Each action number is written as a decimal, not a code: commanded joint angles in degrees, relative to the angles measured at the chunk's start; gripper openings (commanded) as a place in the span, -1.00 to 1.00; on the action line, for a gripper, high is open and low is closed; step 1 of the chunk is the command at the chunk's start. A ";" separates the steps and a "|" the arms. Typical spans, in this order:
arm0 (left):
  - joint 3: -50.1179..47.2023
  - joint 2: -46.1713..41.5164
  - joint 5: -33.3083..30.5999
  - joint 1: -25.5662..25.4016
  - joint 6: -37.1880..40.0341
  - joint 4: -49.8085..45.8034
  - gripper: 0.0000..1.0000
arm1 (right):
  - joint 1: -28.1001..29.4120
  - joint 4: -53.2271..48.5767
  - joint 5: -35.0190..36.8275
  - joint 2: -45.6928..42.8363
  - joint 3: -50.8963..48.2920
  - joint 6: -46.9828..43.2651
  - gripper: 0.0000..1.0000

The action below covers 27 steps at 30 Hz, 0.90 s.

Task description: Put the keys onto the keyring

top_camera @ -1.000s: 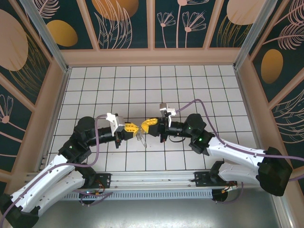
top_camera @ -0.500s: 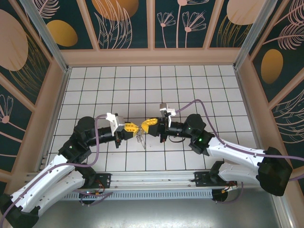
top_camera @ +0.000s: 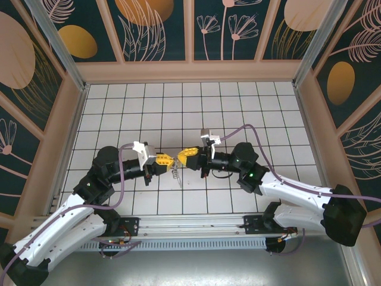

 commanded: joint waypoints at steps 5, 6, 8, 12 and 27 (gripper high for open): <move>1.28 -1.14 1.70 0.26 0.47 2.32 -1.00 | -1.18 -0.71 2.02 0.09 -0.79 0.84 -1.00; 1.29 -1.16 1.74 0.18 0.34 2.32 -1.00 | -1.22 -0.99 1.98 0.17 -0.74 0.84 -1.00; 1.29 -1.11 1.69 0.17 0.42 2.41 -1.00 | -1.27 -1.27 1.85 0.42 -0.70 0.84 -1.00; 1.31 -1.11 1.61 0.26 0.51 2.41 -1.00 | -1.27 -1.82 1.49 0.68 -0.60 0.71 -1.00; 1.21 -1.55 1.71 0.29 0.45 2.64 -1.00 | -1.41 -4.30 2.28 0.70 -0.45 0.66 -1.00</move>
